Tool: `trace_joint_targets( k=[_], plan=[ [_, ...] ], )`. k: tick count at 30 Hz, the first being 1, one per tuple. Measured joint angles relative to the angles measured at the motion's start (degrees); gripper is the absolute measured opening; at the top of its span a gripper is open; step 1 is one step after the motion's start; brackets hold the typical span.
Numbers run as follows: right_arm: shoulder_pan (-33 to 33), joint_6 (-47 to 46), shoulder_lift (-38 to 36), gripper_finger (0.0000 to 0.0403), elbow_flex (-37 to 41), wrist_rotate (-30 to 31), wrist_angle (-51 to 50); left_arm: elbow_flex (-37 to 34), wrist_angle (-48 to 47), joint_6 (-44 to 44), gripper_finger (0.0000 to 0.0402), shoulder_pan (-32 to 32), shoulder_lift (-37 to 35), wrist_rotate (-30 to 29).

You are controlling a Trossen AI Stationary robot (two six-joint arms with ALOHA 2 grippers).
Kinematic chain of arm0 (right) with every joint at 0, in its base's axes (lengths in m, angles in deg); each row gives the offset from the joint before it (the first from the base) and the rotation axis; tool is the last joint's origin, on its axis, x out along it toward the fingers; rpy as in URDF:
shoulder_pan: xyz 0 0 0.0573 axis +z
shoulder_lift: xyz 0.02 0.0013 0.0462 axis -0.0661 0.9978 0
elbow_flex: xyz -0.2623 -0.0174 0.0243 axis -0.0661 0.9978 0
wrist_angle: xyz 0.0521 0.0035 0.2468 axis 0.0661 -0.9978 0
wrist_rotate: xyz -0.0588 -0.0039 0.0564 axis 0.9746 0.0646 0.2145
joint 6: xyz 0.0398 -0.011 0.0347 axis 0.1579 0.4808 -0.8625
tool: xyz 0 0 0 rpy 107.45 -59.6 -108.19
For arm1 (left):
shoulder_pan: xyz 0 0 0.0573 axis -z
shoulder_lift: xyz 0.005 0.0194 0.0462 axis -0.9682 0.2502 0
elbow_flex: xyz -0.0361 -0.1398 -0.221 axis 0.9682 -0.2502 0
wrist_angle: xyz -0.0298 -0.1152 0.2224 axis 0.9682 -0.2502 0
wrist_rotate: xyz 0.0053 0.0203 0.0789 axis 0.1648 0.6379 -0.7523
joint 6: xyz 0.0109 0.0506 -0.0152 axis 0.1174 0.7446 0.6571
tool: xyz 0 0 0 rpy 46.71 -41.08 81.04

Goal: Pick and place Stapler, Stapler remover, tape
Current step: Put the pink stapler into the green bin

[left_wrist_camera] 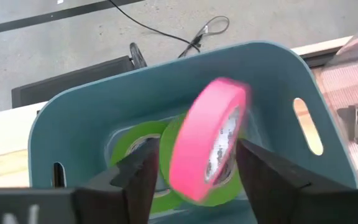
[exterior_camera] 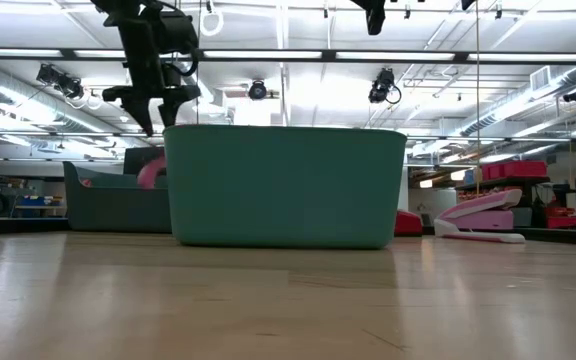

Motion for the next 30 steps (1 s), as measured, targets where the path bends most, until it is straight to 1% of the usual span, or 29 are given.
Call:
trace_joint_targets(
  k=[4, 7, 12, 17, 23, 28, 30],
  plan=[
    [0.0, 0.0, 0.0, 0.0155, 0.0, 0.0, 0.0, 0.0, 0.0, 0.0, 0.0249, 0.0, 0.0, 0.0],
    [0.0, 0.0, 0.0, 0.0155, 0.0, 0.0, 0.0, 0.0, 0.0, 0.0, 0.0262, 0.0, 0.0, 0.0],
    [0.0, 0.0, 0.0, 0.0155, 0.0, 0.0, 0.0, 0.0, 0.0, 0.0, 0.0268, 0.0, 0.0, 0.1],
    [0.0, 0.0, 0.0, 0.0155, 0.0, 0.0, -0.3, 0.0, 0.0, 0.1, 0.0268, 0.1, 0.0, 2.4],
    [0.0, 0.0, 0.0, 0.0155, 0.0, 0.0, -0.7, 0.0, 1.4, 0.1, 0.0268, 0.5, 0.0, 7.6],
    [0.0, 1.0, 0.0, 0.0155, 0.0, 0.0, -1.9, 0.0, 6.9, 2.1, 0.0268, 3.2, 0.0, 12.5],
    [0.0, 1.8, 0.0, 0.0155, 0.0, 1.0, -3.9, 0.0, 9.6, 2.3, 0.0268, 4.8, 0.0, 13.7]
  ],
)
